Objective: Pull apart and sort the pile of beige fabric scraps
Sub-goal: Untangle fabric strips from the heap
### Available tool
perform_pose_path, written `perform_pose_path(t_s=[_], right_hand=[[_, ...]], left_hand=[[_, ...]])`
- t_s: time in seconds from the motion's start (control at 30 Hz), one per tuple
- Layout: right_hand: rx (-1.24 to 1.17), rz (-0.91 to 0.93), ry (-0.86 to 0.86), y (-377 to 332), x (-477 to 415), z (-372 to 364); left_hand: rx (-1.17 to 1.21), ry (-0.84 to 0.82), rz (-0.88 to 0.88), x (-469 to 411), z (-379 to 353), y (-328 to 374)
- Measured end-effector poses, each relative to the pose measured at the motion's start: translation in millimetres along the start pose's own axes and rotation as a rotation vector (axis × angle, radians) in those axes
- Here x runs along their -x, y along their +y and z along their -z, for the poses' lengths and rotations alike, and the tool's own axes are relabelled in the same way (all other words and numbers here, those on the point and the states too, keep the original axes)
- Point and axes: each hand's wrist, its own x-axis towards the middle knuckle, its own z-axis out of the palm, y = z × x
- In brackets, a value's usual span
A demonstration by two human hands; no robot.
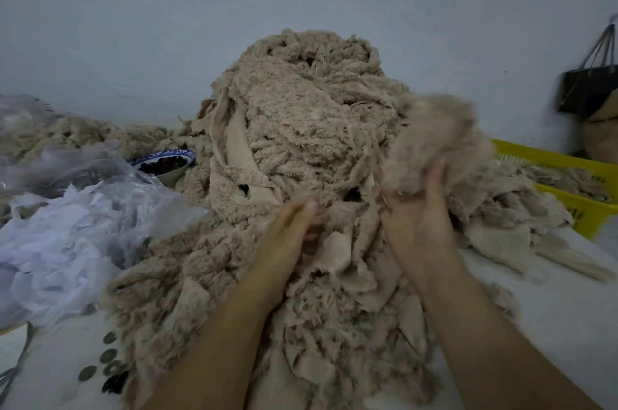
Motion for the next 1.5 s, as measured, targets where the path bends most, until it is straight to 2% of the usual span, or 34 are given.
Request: perform_pose_path(t_s=[0.13,0.2,0.3,0.4,0.47,0.57,0.67,0.77,0.83,0.9,1.0,1.07,1.17,1.23,1.33,1.43,1.5], right_hand=[[0.636,0.05,0.119,26,2,10],[0.719,0.028,0.146,35,0,11],[0.913,0.028,0.023,38,-1,13],[1.012,-0.057,-0.249,43,7,10],[1.193,-0.099,-0.392,49,14,7],[1.332,-0.035,-0.411,49,17,5],[1.189,0.006,-0.305,42,15,4],[1.023,0.022,-0.196,34,15,1],[0.959,-0.09,-0.188,34,17,-3],[0.947,-0.248,-0.229,37,20,-5],[0.732,-0.417,-0.327,40,25,-8],[0.615,-0.395,-0.296,42,23,-9],[0.545,-0.299,-0.033,40,14,-8],[0.397,-0.301,0.071,35,9,-6],[0.19,-0.32,0.133,29,6,-7],[0.152,-0.319,0.136,31,8,-7],[0.129,-0.286,0.137,30,8,-9]], left_hand=[[-0.488,-0.318,-0.008,2,-9,-11],[-0.659,-0.317,-0.053,0,-10,-14],[-0.499,-0.082,-0.026,-1,-5,-9],[-0.157,0.14,0.059,-2,3,-4],[0.169,0.197,0.148,-3,7,1],[0.4,0.227,0.237,-4,13,7],[0.59,0.226,0.304,-5,15,8],[0.711,0.257,0.286,-6,19,10],[0.796,0.204,0.28,-6,21,10],[0.856,0.081,0.32,-4,21,10],[0.782,-0.131,0.343,3,12,12],[0.612,-0.197,0.293,6,4,12],[0.325,-0.102,0.199,6,-4,8],[0.265,-0.043,0.152,4,-4,7],[0.332,0.041,0.183,4,-4,7],[0.515,0.092,0.28,2,1,9],[0.608,0.062,0.303,-1,9,8]])
